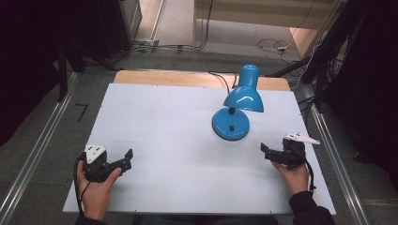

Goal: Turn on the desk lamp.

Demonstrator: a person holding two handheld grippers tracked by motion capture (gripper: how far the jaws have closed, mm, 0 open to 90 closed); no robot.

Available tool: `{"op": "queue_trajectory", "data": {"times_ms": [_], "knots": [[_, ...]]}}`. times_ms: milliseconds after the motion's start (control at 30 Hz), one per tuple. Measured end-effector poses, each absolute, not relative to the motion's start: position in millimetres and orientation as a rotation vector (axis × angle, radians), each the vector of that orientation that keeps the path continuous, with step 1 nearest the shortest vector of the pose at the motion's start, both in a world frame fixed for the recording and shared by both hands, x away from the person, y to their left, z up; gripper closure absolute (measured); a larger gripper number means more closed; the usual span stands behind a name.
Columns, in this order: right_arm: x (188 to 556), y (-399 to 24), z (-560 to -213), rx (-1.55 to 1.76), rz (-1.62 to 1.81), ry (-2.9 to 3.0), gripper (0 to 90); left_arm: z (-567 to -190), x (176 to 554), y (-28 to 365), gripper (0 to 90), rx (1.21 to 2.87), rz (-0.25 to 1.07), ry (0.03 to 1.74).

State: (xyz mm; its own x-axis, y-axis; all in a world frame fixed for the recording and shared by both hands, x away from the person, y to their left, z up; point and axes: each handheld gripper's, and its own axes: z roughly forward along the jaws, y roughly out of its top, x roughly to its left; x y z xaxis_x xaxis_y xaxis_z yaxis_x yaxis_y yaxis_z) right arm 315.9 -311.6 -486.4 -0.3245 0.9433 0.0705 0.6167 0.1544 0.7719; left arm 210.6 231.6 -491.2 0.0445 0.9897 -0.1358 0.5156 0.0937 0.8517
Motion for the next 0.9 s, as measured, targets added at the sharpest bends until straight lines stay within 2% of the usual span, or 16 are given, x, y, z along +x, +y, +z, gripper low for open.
{"op": "queue_trajectory", "data": {"times_ms": [900], "knots": [[329.2,-290.9,-485.2,1.466,1.046,2.033,4.4,-491.6,210.6,231.8,7.1,1.531,0.755,1.579]]}}
